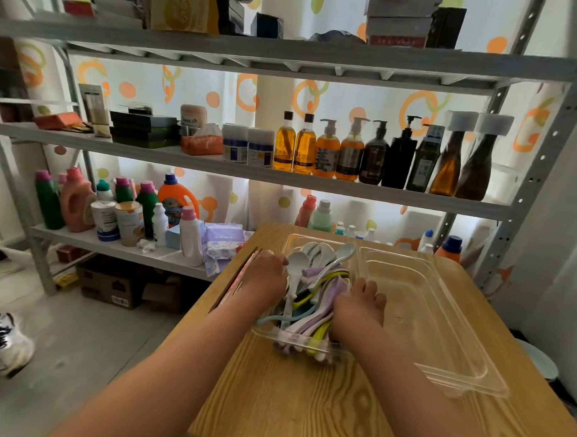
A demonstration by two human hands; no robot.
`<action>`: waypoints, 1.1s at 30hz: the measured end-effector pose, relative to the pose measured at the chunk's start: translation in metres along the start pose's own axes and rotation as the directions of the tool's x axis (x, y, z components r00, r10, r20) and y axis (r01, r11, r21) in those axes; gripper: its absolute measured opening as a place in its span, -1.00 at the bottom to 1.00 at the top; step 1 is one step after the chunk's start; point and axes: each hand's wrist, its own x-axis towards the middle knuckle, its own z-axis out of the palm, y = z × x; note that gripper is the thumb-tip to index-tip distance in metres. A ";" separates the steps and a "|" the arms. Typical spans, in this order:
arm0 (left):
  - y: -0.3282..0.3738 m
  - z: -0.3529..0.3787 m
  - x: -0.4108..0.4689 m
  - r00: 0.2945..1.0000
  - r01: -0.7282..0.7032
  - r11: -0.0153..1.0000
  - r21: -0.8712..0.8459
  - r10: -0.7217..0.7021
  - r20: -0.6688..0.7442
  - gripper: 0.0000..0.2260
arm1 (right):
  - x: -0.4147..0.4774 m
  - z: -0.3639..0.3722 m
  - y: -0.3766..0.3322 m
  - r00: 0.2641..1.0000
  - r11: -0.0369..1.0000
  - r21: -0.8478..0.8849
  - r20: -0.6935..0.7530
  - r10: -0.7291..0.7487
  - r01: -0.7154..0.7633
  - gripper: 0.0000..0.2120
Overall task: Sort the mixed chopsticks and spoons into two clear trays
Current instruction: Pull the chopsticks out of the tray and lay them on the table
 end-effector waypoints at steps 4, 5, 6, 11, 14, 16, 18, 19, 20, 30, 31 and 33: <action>-0.003 0.002 -0.002 0.999 -0.029 0.999 -0.045 0.028 -0.035 -0.75 | 0.005 0.002 -0.002 1.000 0.999 -0.042 0.017 0.015 -0.014 -0.37; -0.004 0.002 -0.002 0.999 -0.035 0.998 -0.050 0.033 -0.040 -0.76 | 0.006 0.002 -0.002 1.000 0.999 -0.043 0.019 0.023 -0.022 -0.37; -0.004 0.003 -0.003 0.998 -0.040 0.998 -0.055 0.037 -0.043 -0.77 | 0.007 0.003 -0.003 0.999 0.999 -0.045 0.018 0.031 -0.030 -0.36; -0.005 0.002 -0.004 0.997 -0.056 0.997 -0.057 0.053 -0.062 -0.78 | 0.014 0.009 -0.007 0.994 0.993 0.076 -0.049 0.096 -0.092 -0.50; -0.006 0.001 -0.004 0.997 -0.056 0.996 -0.066 0.052 -0.060 -0.79 | 0.018 0.011 -0.002 0.986 0.959 0.256 -0.084 0.145 -0.120 -0.64; -0.006 0.001 -0.004 0.997 -0.056 0.996 -0.073 0.051 -0.061 -0.79 | 0.018 0.008 0.000 0.983 0.970 0.215 -0.115 0.140 -0.113 -0.65; -0.006 0.001 -0.005 0.998 -0.050 0.995 -0.084 0.045 -0.053 -0.79 | 0.015 0.004 -0.001 0.980 0.982 0.164 -0.161 0.117 -0.090 -0.62; -0.006 0.001 -0.005 0.998 -0.043 0.995 -0.094 0.039 -0.046 -0.79 | 0.014 0.002 -0.001 0.980 0.986 0.147 -0.171 0.097 -0.072 -0.65; -0.006 0.001 -0.005 0.999 -0.037 0.994 -0.106 0.033 -0.041 -0.79 | 0.013 0.001 -0.003 0.981 0.990 0.128 -0.180 0.073 -0.051 -0.70; -0.006 -0.002 -0.008 0.999 0.000 0.980 -0.199 -0.009 -0.047 -0.83 | 0.013 -0.020 0.010 0.984 0.937 0.330 -0.092 0.154 -0.116 -0.72; -0.006 -0.002 -0.008 0.999 0.003 0.980 -0.198 -0.012 -0.040 -0.83 | 0.012 -0.023 0.014 0.985 0.931 0.348 -0.085 0.153 -0.115 -0.71; -0.006 -0.002 -0.007 1.000 0.011 0.983 -0.182 -0.015 -0.021 -0.83 | 0.010 -0.029 0.021 0.986 0.924 0.368 -0.088 0.143 -0.101 -0.69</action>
